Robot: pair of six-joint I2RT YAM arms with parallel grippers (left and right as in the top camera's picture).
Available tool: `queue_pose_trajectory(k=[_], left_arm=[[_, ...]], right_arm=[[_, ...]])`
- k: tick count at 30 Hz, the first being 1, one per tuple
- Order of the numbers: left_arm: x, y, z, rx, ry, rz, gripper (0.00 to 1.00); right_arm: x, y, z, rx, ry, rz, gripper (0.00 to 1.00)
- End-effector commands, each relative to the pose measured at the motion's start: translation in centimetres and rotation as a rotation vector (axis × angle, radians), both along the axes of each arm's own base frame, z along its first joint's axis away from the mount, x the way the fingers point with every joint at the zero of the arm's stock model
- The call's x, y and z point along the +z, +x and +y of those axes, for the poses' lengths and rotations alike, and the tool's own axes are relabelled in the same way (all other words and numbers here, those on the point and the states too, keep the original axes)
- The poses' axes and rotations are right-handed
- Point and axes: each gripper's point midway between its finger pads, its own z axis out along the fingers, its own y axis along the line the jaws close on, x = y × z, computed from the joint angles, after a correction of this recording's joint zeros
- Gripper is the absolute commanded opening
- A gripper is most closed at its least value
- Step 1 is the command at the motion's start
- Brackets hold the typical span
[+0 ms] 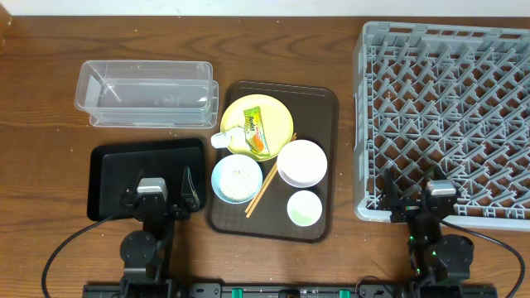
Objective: Sort waste into correct bins and load items into the dishwasher rack
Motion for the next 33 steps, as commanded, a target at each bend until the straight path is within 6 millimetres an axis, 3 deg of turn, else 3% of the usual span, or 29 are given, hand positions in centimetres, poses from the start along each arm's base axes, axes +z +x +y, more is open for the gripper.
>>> queue_pose_trajectory(k=[1,17,27,33], left_arm=[[-1.6,-0.1,0.6,0.033,0.022,0.051,0.95],[-1.6,-0.1,0.6,0.038,-0.014,0.050,0.95],[-0.3,0.0,0.2,0.029,-0.150,0.072,0.95],[-0.5,0.3,-0.9,-0.021,-0.158,0.238,0.95]], right_arm=[[0.0,0.0,0.2,0.009,-0.007,-0.004,0.99],[0.2,0.0,0.2,0.000,0.109,0.001,0.99],[2.9,0.4,-0.7,-0.055,0.103,0.028,0.99],[4.7,2.3,-0.6,-0.055,0.098,0.125,0.99]])
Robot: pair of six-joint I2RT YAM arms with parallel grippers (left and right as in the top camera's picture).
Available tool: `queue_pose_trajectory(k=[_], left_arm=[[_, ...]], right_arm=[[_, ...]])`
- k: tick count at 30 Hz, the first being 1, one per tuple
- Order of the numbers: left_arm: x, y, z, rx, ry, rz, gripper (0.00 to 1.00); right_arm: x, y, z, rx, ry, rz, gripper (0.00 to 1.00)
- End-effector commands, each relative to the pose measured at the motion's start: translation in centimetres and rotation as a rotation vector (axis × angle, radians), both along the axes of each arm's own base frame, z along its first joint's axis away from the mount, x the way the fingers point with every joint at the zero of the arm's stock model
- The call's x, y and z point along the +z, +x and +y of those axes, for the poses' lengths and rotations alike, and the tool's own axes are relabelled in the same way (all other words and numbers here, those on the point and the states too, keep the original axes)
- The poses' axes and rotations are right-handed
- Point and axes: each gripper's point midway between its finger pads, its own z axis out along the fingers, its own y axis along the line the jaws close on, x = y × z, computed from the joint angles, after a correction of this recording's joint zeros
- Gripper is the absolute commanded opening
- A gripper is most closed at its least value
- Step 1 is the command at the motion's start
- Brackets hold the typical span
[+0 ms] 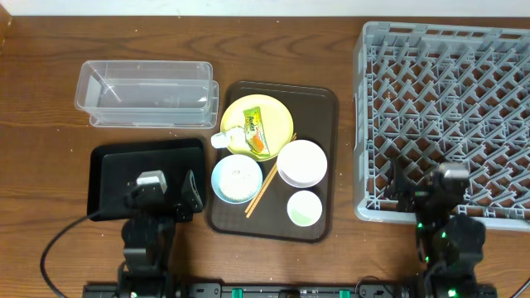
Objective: Sort waste into correct bins and load items into the dishwasher rack
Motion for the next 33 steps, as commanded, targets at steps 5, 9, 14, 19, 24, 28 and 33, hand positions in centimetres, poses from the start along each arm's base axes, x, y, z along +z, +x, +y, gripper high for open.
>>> queue_pose_trajectory(k=[5,9,14,19,24,28,33], left_arm=[[3.3,1.5,-0.9,-0.043,-0.032,0.162,0.95],[4.6,2.6,-1.4,-0.065,-0.046,0.315,0.95],[4.3,1.9,-1.9,-0.084,-0.070,0.584,0.95],[3.4,1.2,-1.9,-0.078,-0.074,0.743,0.95],[2.0,1.1,-1.9,-0.076,-0.076,0.806,0.95],[1.7,1.8,-1.9,-0.076,-0.075,0.804,0.95],[3.0,4.3,-2.7,-0.115,-0.099,0.693,0.95]], right_arm=[[2.2,2.7,0.0,-0.010,0.004,0.196,0.99],[1.8,3.7,0.6,0.018,0.010,0.368,0.99],[2.5,5.2,0.6,0.020,0.008,0.497,0.99],[2.9,6.4,0.7,0.022,0.010,0.510,0.99],[3.0,6.4,1.3,0.054,0.025,0.507,0.99],[3.2,6.6,1.3,0.054,0.025,0.497,0.99],[3.2,6.6,1.3,0.054,0.025,0.496,0.99]])
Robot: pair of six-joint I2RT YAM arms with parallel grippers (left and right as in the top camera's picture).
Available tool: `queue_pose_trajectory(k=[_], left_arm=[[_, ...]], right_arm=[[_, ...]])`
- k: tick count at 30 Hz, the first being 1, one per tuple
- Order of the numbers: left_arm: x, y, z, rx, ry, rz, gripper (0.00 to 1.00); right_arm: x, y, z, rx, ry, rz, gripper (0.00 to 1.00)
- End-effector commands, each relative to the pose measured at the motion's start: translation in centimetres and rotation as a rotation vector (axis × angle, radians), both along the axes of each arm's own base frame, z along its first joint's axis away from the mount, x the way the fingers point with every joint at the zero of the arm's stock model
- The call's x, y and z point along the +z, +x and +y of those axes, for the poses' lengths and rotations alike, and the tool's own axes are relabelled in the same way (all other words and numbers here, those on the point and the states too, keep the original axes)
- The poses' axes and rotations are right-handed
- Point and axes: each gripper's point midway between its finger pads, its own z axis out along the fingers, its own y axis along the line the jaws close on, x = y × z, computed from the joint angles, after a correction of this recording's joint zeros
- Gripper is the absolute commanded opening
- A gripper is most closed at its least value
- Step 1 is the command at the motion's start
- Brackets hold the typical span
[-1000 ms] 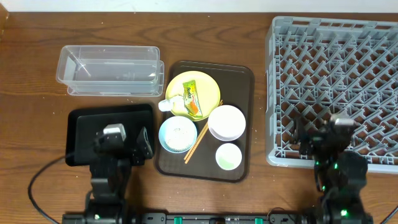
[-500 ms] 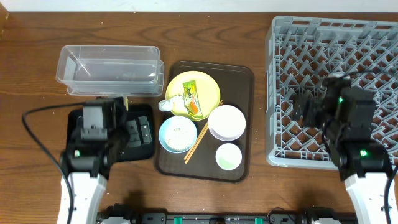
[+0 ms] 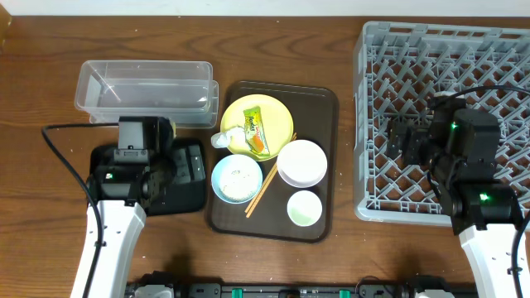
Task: Sort waste into correct bins and load items into the dishwasher rack
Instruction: 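Move the left gripper over the yellow plate toward the tissue, then grasp the white tissue on the yellow plate with the left gripper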
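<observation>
A brown tray (image 3: 319,99) in the middle holds a yellow plate (image 3: 277,116) with a green and orange packet (image 3: 257,132) and a crumpled white piece (image 3: 227,139) at its edge. Also on the tray are a blue bowl (image 3: 235,178), a white bowl (image 3: 301,162), a small cup (image 3: 304,208) and chopsticks (image 3: 265,188). My left gripper (image 3: 189,162) hangs over the black bin (image 3: 178,199); its dark fingers blend into the bin. My right gripper (image 3: 400,141) is over the grey dishwasher rack (image 3: 439,50), pointing left, fingers apart and holding nothing.
A clear plastic bin (image 3: 145,91) stands behind the black bin at the upper left. The rack fills the right side of the table. Cables trail from both arms near the front edge.
Both arms have risen from the front edge. The left gripper now sits over the black bin's upper part, and the right one is further back over the rack. Nothing on the tray moved.
Both arms first sat low at the table's front edge, left by the black bin and right by the rack's front rim. A moment later they had barely shifted. Now both reach further in, with all the tray items where they were.
</observation>
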Motion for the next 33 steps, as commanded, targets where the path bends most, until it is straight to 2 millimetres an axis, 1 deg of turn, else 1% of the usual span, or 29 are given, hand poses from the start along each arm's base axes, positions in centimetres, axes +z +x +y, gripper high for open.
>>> queue_pose_trajectory(k=[1,4,6,8,10,12,14,22,27,28,31,33], left_arm=[[1.5,1.7,-0.5,-0.012,-0.032,-0.080,0.95],[2.5,3.4,-0.8,-0.035,-0.025,-0.161,0.94],[3.1,4.6,-1.3,-0.078,-0.008,-0.213,0.93],[3.2,5.5,-2.1,-0.125,0.014,-0.244,0.92],[2.8,6.3,-3.1,-0.175,0.026,-0.256,0.91],[2.0,7.0,-4.1,-0.220,0.037,-0.252,0.88],[0.6,7.5,-4.6,-0.229,0.061,-0.227,0.86],[-5.5,8.4,-7.1,-0.295,0.080,-0.092,0.84],[-8.6,8.9,-7.5,-0.304,0.084,-0.037,0.76],[-9.0,9.0,-7.5,-0.304,0.084,-0.029,0.75],[-10.1,8.9,-7.4,-0.305,0.087,-0.003,0.68],[-10.5,8.8,-7.4,-0.306,0.088,0.007,0.61]], right_arm=[[0.9,0.3,0.3,0.007,0.013,-0.021,0.99],[0.9,0.3,0.3,0.007,0.012,-0.022,0.99],[0.9,0.3,0.3,0.007,0.013,-0.022,0.99],[1.0,0.3,0.3,0.007,0.013,-0.022,0.99],[1.0,0.3,0.3,0.007,0.013,-0.022,0.99],[0.9,0.3,0.3,0.007,0.012,-0.022,0.99],[0.9,0.3,0.3,0.007,0.013,-0.021,0.99],[0.9,0.3,0.3,0.007,0.013,-0.021,0.99],[0.9,0.3,0.3,0.007,0.013,-0.021,0.99],[0.9,0.3,0.3,0.007,0.013,-0.021,0.99],[0.9,0.3,0.3,0.007,0.013,-0.021,0.99],[0.9,0.3,0.3,0.007,0.013,-0.021,0.99]])
